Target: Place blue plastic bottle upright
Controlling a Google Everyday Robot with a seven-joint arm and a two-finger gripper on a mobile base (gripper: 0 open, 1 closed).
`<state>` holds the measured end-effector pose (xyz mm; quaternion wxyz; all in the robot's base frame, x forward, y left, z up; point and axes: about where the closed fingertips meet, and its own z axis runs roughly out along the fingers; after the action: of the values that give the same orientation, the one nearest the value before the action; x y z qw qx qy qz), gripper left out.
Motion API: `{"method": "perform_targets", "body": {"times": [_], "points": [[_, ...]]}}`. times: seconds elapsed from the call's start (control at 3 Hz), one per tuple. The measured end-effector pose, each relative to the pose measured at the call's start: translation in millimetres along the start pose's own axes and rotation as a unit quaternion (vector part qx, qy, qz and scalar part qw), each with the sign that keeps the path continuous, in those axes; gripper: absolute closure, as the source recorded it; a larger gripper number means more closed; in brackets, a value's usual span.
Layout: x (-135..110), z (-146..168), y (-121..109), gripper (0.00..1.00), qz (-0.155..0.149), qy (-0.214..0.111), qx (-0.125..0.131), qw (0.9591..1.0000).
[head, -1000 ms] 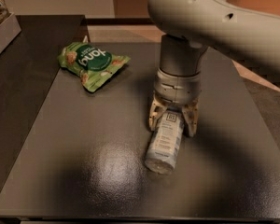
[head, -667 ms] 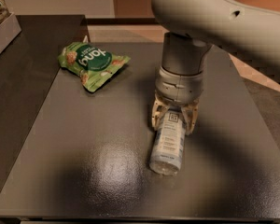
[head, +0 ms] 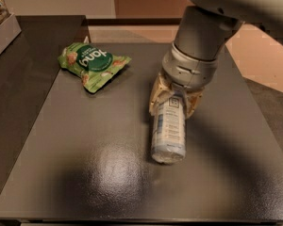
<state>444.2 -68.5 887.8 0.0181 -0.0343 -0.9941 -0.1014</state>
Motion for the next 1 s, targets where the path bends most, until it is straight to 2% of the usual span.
{"method": "perform_targets", "body": {"times": [0.33,0.67,1.0], "points": [[-9.7,-26.1,19.8,1.00,-0.083,-0.050,-0.053,0.9938],[-23.1,-45.4,39.6,1.00,-0.157,-0.105,-0.096,0.9773],[-24.4,-46.7,42.0,1.00,-0.178,-0.113,-0.095,0.9729]]}}
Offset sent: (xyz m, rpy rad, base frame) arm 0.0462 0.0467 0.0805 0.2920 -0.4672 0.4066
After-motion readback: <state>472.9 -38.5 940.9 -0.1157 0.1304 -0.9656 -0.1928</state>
